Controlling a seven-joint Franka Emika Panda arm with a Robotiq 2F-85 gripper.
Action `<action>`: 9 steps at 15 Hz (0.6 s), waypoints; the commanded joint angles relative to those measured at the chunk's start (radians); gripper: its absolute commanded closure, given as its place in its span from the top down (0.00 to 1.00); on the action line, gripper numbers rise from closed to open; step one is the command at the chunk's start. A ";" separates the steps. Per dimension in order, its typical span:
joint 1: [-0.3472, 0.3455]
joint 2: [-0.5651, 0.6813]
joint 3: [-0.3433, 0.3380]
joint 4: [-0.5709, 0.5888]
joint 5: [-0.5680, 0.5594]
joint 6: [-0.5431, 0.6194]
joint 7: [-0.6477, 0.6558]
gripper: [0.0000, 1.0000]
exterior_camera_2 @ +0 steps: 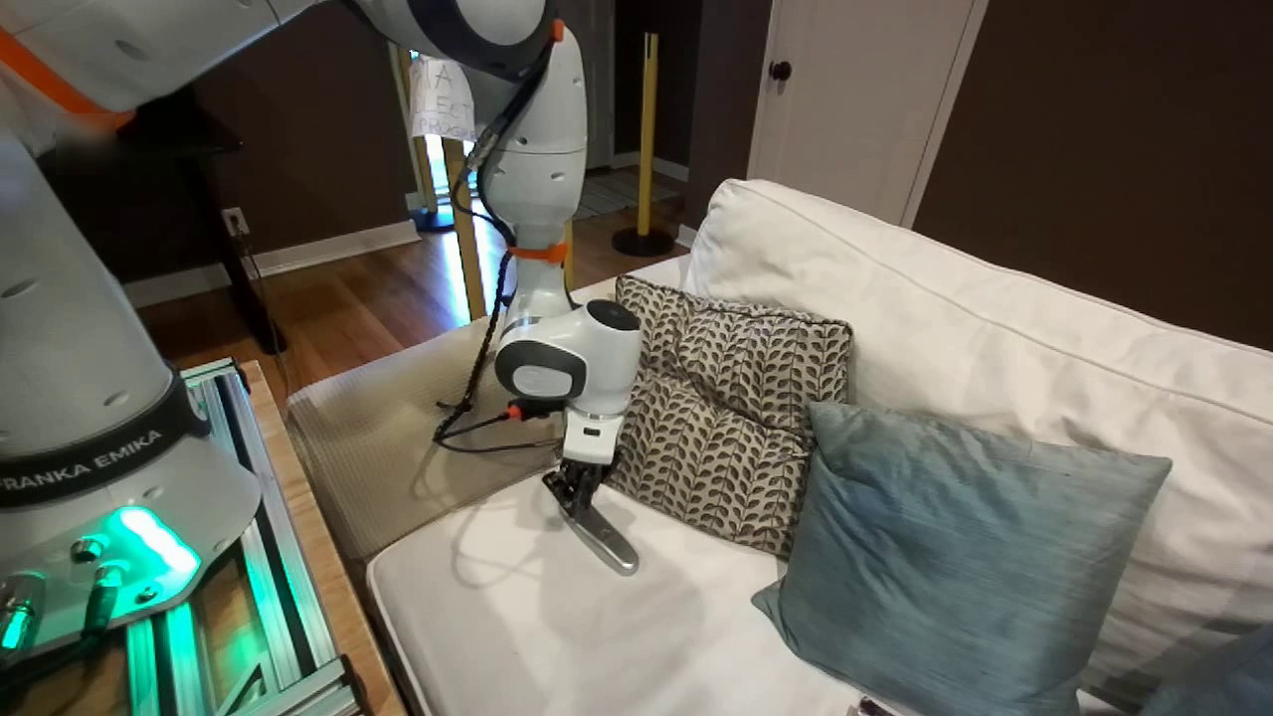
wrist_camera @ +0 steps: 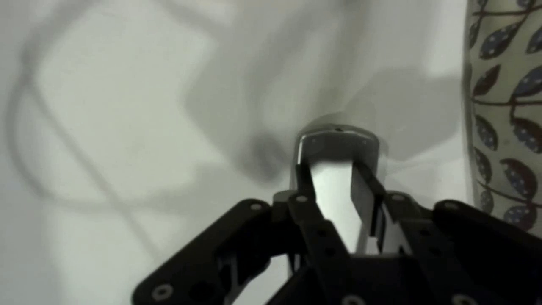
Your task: Put the grey remote upright, then put it on the armrest of the chair
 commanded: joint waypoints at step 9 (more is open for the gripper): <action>0.021 0.080 -0.005 0.099 -0.019 -0.014 -0.002 1.00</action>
